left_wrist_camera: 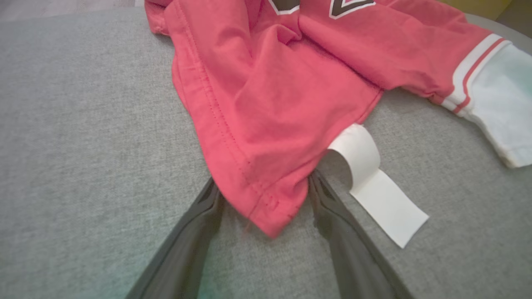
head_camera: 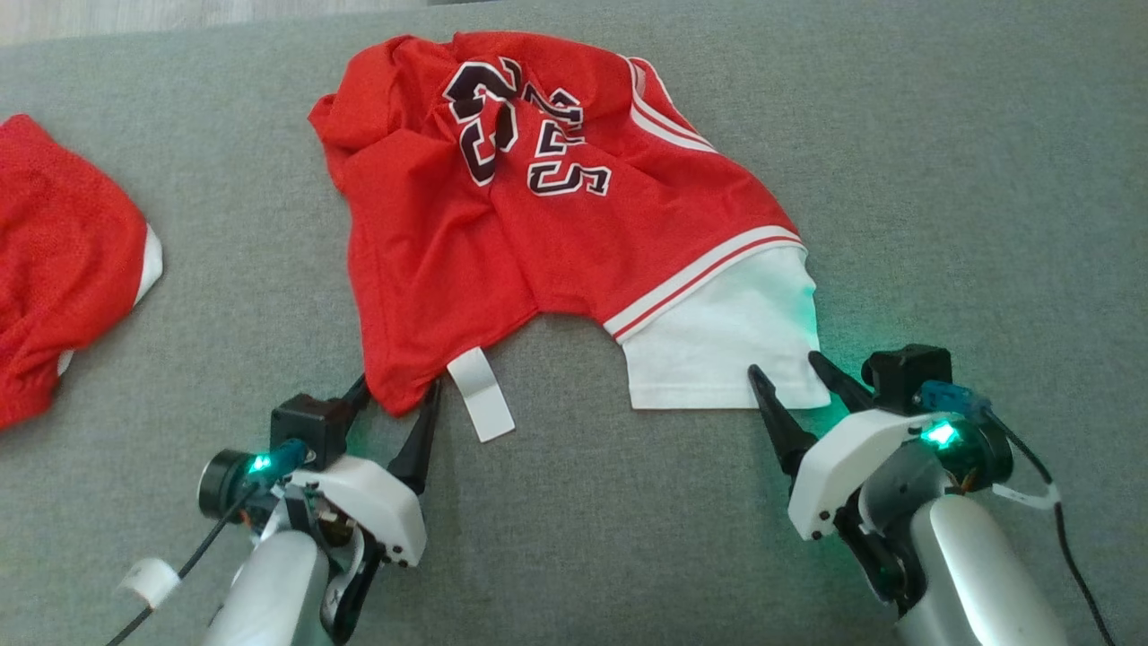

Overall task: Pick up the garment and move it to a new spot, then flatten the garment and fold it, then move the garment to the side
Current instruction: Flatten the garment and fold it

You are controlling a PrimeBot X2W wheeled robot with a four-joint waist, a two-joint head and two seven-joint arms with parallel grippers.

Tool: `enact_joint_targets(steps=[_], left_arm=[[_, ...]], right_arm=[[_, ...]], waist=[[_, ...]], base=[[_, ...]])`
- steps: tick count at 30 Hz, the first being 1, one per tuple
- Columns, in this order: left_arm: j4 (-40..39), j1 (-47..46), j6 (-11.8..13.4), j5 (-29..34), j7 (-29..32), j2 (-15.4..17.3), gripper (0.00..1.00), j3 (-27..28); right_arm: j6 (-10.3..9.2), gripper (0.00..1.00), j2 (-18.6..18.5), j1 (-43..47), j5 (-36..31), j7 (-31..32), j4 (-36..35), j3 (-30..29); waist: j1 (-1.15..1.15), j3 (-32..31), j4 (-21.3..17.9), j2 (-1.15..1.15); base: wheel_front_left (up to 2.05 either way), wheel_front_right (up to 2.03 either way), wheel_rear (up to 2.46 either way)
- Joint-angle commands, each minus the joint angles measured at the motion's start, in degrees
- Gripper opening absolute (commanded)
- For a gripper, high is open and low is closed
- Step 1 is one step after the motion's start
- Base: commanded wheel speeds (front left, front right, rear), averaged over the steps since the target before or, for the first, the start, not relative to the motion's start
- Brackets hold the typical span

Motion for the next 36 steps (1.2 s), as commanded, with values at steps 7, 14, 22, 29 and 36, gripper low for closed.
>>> enact_joint_targets(steps=[7, 14, 22, 29, 36], left_arm=[[-2.7, -1.7, 0.1, -0.9, 0.3, 0.8, 1.00, 0.7], [-4.7, -1.4, 0.3, -1.6, 1.7, 1.1, 1.00, 0.4], [-7.1, -0.6, 0.9, -2.3, 3.3, 1.7, 1.00, 0.2], [-7.4, -1.0, 0.9, -2.8, 3.6, 1.9, 0.49, 0.0], [-6.3, -2.0, 0.8, -3.6, 3.0, 1.8, 0.00, 0.0]], right_arm=[[0.42, 1.00, -0.3, 0.2, -1.2, 1.4, -2.2, -0.6], [0.42, 1.00, -0.3, 1.3, -2.1, 2.7, -2.9, -1.9], [0.42, 1.00, -0.3, 1.9, -1.4, 4.2, -3.4, -1.1], [0.42, 1.00, -0.3, 1.2, 1.9, 5.6, -1.9, 2.8], [0.42, 0.00, -0.3, -0.9, 5.5, 7.2, 0.7, 7.4]], waist=[[0.00, 0.0, -0.2, 0.00], [0.00, -0.3, -0.5, 0.00], [0.00, 0.2, -0.8, 0.00], [0.00, 1.2, -0.3, 0.00], [0.00, 1.3, 0.0, 0.00]], base=[[0.00, 0.00, 0.00], [0.00, 0.00, 0.00], [0.00, 0.00, 0.00], [0.00, 0.00, 0.00], [0.00, 0.00, 0.00]])
